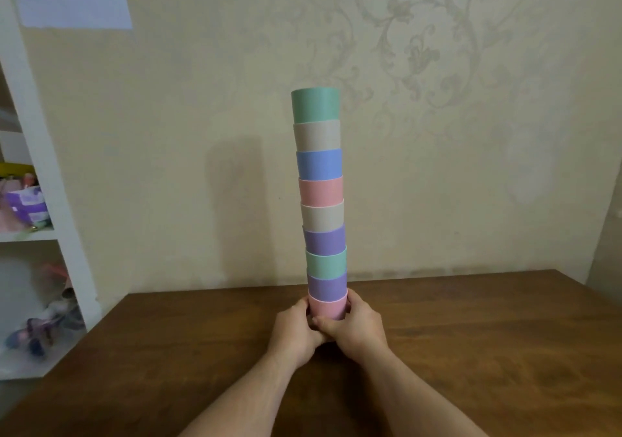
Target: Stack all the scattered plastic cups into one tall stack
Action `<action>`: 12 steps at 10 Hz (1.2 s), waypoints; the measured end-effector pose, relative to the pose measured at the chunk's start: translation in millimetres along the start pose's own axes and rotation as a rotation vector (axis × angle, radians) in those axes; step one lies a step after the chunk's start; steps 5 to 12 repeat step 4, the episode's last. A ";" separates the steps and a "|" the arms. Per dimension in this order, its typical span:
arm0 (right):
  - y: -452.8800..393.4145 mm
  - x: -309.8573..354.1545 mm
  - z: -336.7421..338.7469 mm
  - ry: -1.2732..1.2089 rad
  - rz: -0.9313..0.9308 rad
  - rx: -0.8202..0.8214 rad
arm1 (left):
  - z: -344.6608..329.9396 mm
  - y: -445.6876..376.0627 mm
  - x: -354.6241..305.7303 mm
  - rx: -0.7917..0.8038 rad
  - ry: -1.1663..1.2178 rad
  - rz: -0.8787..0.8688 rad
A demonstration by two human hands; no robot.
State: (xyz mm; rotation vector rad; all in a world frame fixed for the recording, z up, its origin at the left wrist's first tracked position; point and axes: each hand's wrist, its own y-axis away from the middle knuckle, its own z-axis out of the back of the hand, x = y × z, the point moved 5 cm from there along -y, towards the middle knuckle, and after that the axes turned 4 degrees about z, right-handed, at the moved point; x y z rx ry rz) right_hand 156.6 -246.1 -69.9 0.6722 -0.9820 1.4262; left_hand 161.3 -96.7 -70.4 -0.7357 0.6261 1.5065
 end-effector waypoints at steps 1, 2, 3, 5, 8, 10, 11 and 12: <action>-2.7 -6.0 -3.8 0.009 0.004 -0.008 | -5.2 -4.7 7.3 -0.021 0.037 -0.002; 2.2 -17.8 -14.7 0.117 -0.003 -0.002 | -10.3 -2.5 14.8 -0.023 0.014 0.013; 8.5 -23.3 -19.6 0.227 -0.002 0.011 | -14.5 -2.3 20.3 0.001 -0.016 -0.002; 20.4 -26.0 -11.7 0.363 -0.006 0.038 | -11.9 3.5 28.6 0.004 0.067 0.059; 20.4 -26.0 -11.7 0.363 -0.006 0.038 | -11.9 3.5 28.6 0.004 0.067 0.059; 20.4 -26.0 -11.7 0.363 -0.006 0.038 | -11.9 3.5 28.6 0.004 0.067 0.059; 20.4 -26.0 -11.7 0.363 -0.006 0.038 | -11.9 3.5 28.6 0.004 0.067 0.059; 20.4 -26.0 -11.7 0.363 -0.006 0.038 | -11.9 3.5 28.6 0.004 0.067 0.059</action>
